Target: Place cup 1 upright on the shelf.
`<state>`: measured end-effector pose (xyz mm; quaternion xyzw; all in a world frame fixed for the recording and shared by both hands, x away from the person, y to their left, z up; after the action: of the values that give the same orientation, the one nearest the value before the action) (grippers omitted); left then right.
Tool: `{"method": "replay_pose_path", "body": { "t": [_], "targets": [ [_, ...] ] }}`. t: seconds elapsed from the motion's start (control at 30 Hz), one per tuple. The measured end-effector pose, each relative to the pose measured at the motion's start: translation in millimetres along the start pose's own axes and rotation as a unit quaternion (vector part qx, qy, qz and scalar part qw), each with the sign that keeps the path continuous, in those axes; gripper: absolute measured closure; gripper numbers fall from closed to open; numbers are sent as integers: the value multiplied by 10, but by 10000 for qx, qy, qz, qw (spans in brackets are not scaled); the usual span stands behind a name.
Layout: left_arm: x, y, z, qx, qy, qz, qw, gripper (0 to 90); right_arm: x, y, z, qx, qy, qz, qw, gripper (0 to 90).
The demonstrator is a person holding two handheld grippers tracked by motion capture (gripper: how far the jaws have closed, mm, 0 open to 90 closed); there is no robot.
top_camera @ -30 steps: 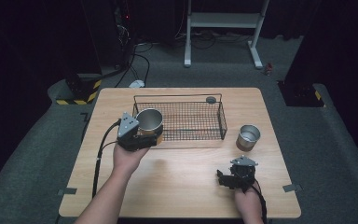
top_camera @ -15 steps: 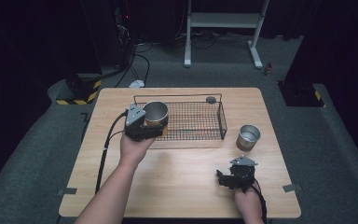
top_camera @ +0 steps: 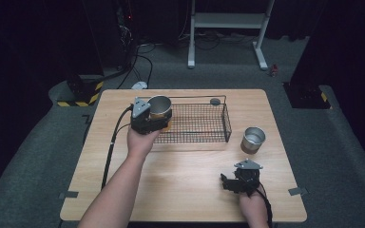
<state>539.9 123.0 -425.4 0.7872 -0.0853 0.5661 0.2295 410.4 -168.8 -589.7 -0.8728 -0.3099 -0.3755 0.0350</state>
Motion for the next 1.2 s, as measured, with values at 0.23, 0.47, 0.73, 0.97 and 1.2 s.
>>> {"method": "replay_pose_path", "body": {
  "t": [0.23, 0.47, 0.73, 0.97, 1.2],
  "targets": [
    [-39, -133, 108, 122, -40, -153, 9998, 139, 6, -6, 7, 23, -6, -25, 10000, 93],
    [-111, -192, 203, 182, -132, -170, 9996, 140, 2, -12, 0, 39, 5, -59, 10000, 93],
    [-262, -227, 340, 168, -393, -203, 9989, 139, 5, -14, 4, 47, -2, -61, 10000, 92],
    [-388, -214, 461, 177, -505, -136, 9985, 140, 3, -19, 1, 44, 3, -41, 10000, 93],
    [-517, -235, 527, 348, -706, -92, 9969, 141, 3, -18, 1, 44, 3, -40, 10000, 93]
  ]
}}
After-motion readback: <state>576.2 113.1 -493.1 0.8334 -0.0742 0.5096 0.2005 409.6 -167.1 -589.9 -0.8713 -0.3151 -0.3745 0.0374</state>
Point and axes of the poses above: each handheld gripper's, and its own axes: z roughly forward along the jaws, x roughly out of its top, y roughly to its right, the point moved 9 cm from there along z, roughly forward along the jaws, and after that the axes turned 13 degrees about -z, right-handed, at the moved point
